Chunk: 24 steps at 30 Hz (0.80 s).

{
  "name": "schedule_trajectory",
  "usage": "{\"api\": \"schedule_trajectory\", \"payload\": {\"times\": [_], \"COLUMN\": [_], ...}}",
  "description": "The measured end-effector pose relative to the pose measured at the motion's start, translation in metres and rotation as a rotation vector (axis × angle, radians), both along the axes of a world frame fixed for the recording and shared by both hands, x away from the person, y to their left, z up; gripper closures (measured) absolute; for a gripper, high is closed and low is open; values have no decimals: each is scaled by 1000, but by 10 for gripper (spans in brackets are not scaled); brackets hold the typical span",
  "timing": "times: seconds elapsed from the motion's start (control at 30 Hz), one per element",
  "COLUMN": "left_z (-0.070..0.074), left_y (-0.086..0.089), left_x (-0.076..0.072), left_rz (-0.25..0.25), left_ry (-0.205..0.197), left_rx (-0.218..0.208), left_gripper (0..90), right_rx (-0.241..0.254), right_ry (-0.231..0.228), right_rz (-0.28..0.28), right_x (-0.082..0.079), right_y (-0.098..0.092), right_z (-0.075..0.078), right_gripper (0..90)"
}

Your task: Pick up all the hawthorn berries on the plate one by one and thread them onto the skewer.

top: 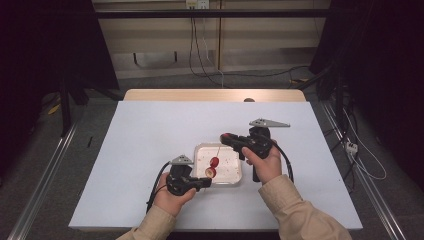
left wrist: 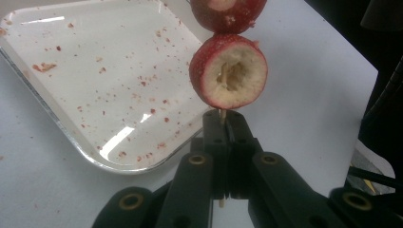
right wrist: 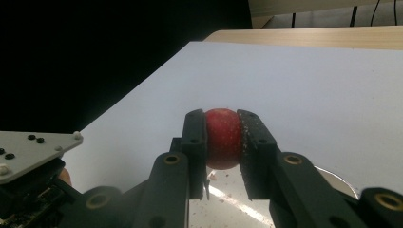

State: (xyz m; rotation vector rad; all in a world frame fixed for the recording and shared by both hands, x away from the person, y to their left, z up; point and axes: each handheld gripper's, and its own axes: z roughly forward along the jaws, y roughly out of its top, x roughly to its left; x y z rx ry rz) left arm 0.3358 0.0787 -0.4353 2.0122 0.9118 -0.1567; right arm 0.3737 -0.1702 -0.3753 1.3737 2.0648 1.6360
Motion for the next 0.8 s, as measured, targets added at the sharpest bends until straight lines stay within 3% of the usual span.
{"api": "schedule_trajectory", "payload": {"times": [0.8], "left_z": [0], "left_y": [-1], "left_x": [-1], "left_rz": [16], "left_ry": [-14], "left_rx": [-3], "left_gripper": [895], "right_rx": [34], "right_ry": [3], "right_rz": [17], "right_x": [-1], "right_y": [9], "right_z": [1], "right_gripper": [745]}}
